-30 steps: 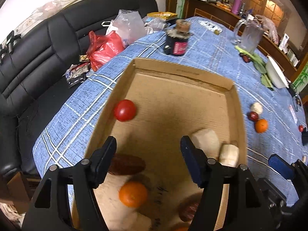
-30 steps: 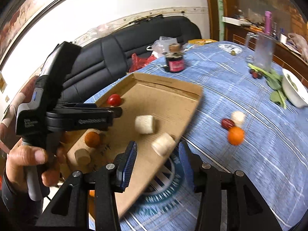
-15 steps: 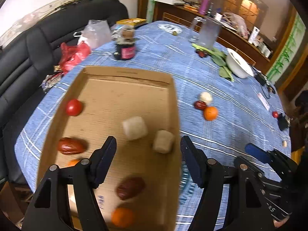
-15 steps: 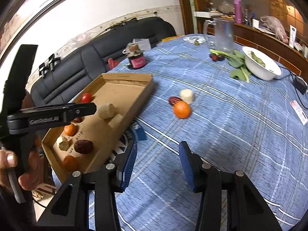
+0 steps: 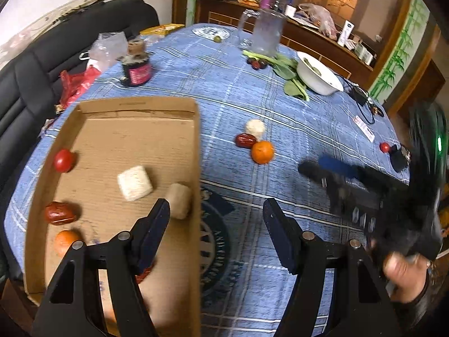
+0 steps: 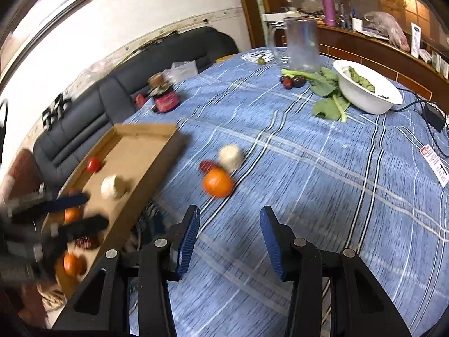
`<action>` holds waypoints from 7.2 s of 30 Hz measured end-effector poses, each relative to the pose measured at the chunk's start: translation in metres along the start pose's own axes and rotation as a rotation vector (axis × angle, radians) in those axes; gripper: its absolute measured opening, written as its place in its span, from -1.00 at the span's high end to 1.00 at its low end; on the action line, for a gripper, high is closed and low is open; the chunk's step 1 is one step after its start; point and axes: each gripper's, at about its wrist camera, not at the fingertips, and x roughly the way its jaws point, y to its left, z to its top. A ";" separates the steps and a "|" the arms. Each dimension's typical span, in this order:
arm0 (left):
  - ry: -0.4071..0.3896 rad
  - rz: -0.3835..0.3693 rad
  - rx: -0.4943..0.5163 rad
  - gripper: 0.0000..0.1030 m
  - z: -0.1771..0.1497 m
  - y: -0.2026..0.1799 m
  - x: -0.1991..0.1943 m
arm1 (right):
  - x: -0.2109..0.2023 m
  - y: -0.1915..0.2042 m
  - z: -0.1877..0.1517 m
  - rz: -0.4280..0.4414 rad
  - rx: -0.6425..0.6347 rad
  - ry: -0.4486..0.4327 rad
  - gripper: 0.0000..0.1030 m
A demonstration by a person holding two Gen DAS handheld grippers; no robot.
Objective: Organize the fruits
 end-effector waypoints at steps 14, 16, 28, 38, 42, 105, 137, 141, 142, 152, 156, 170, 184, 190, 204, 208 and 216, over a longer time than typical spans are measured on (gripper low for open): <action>0.075 0.042 -0.024 -0.32 0.038 -0.054 0.100 | -0.001 -0.061 0.017 -0.023 0.096 -0.026 0.09; 0.068 0.057 -0.033 -0.31 0.043 -0.054 0.112 | 0.004 -0.063 0.019 -0.010 0.103 -0.019 0.10; -0.001 -0.112 -0.117 0.47 -0.008 -0.018 0.051 | 0.058 -0.009 0.038 0.100 0.001 0.006 0.15; -0.012 -0.127 -0.096 0.47 -0.021 -0.014 0.028 | 0.091 0.003 0.033 0.051 0.029 0.066 0.39; -0.020 -0.126 -0.088 0.47 -0.023 -0.015 0.024 | 0.066 -0.001 0.027 0.053 0.038 0.036 0.39; -0.138 0.177 -0.142 0.46 -0.005 0.104 -0.017 | 0.033 0.135 0.003 0.187 -0.155 0.013 0.40; 0.029 0.239 -0.192 0.45 0.075 0.153 0.074 | 0.118 0.153 0.047 0.134 -0.186 0.097 0.40; 0.042 0.250 -0.184 0.45 0.076 0.153 0.081 | 0.126 0.155 0.046 0.116 -0.196 0.113 0.40; 0.047 0.253 -0.180 0.45 0.076 0.152 0.084 | 0.127 0.155 0.045 0.115 -0.198 0.114 0.40; 0.061 0.299 -0.143 0.40 0.075 0.144 0.092 | 0.136 0.158 0.042 0.094 -0.225 0.135 0.38; 0.061 0.324 -0.146 0.18 0.074 0.144 0.092 | 0.131 0.160 0.041 0.082 -0.252 0.123 0.26; -0.076 0.264 -0.155 -0.30 0.036 0.131 0.019 | 0.070 0.156 0.022 0.144 -0.261 0.072 0.11; -0.177 0.249 -0.116 -0.30 -0.054 0.100 -0.054 | 0.019 0.154 -0.024 0.265 -0.407 0.063 -0.06; -0.195 0.277 -0.100 -0.30 -0.083 0.092 -0.074 | 0.001 0.147 -0.047 0.325 -0.471 0.063 -0.33; -0.222 0.319 -0.040 -0.62 -0.124 0.061 -0.099 | -0.014 0.163 -0.057 0.325 -0.668 0.070 -0.50; -0.207 0.332 -0.040 -0.62 -0.129 0.059 -0.100 | -0.014 0.164 -0.061 0.345 -0.693 0.091 -0.52; -0.202 0.352 -0.037 -0.62 -0.135 0.059 -0.100 | -0.017 0.168 -0.066 0.340 -0.726 0.080 -0.60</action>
